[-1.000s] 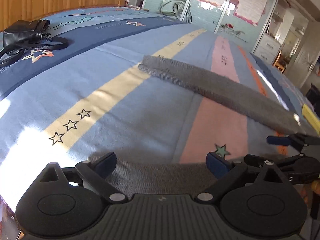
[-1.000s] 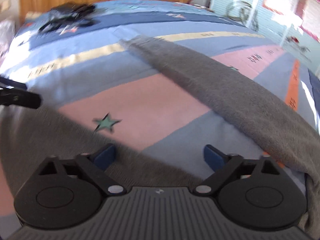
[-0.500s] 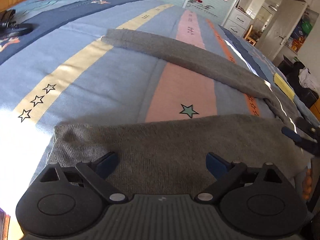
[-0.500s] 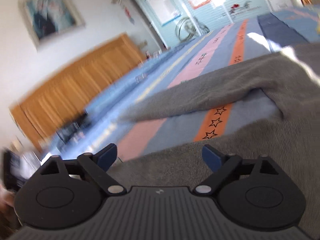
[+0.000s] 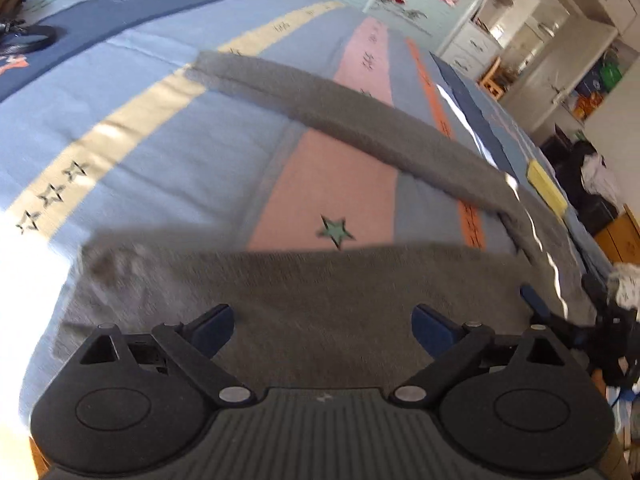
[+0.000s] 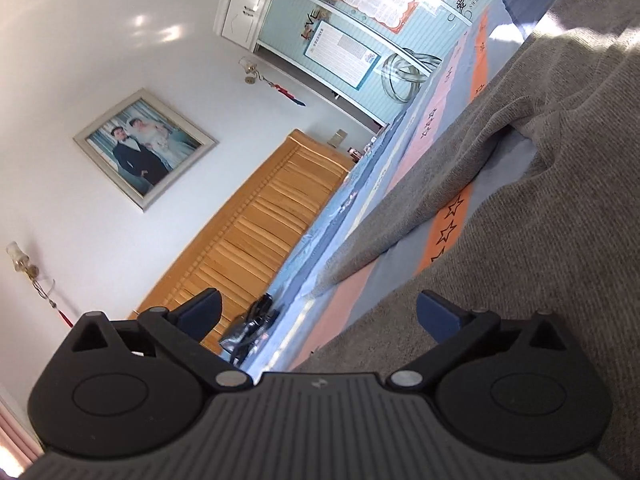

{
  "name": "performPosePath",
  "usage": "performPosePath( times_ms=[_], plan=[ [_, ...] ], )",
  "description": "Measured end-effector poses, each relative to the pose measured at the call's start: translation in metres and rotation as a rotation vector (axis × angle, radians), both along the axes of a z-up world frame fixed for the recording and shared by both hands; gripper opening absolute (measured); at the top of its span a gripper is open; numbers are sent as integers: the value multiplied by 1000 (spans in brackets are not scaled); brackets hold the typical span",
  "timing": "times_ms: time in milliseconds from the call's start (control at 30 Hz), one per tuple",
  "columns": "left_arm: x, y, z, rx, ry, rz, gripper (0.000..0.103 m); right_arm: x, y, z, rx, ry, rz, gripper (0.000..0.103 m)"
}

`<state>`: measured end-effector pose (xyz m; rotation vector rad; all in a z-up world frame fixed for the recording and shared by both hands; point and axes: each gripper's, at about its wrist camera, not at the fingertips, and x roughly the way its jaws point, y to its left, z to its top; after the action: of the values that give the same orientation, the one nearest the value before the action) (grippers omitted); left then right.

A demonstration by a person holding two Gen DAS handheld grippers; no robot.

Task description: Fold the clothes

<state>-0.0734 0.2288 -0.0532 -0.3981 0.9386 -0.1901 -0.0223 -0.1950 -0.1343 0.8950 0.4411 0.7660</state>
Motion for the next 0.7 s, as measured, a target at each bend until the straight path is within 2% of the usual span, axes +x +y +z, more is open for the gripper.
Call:
performPosePath(
  times_ms=[67,167,200,233,267,300,400,533,633,700],
  plan=[
    [6,-7,-12,16,18,2,94,2,-3,-2,21,-1,0,103],
    [30,-3,-16,50,-15,34,96,3,-4,-2,18,-4,3,103],
    [41,-1,-17,84,-5,65,84,3,-4,-2,15,-5,4,103],
    [52,2,-16,95,6,89,85,3,-3,-2,5,-7,5,103],
    [59,5,-12,83,-1,95,88,3,-2,-2,-4,-8,6,103],
    [64,7,-7,75,-8,98,86,3,-2,-2,-4,-8,6,103],
    [56,12,9,10,-18,99,87,3,-6,-3,20,-7,6,103],
    [32,-2,21,-44,-26,21,92,2,-10,-6,59,-4,5,103],
    [28,-26,11,-52,7,-85,92,3,-11,-6,64,-5,7,103],
    [36,-35,-4,-28,27,-96,92,3,-12,-6,71,-4,9,103]
  ],
)
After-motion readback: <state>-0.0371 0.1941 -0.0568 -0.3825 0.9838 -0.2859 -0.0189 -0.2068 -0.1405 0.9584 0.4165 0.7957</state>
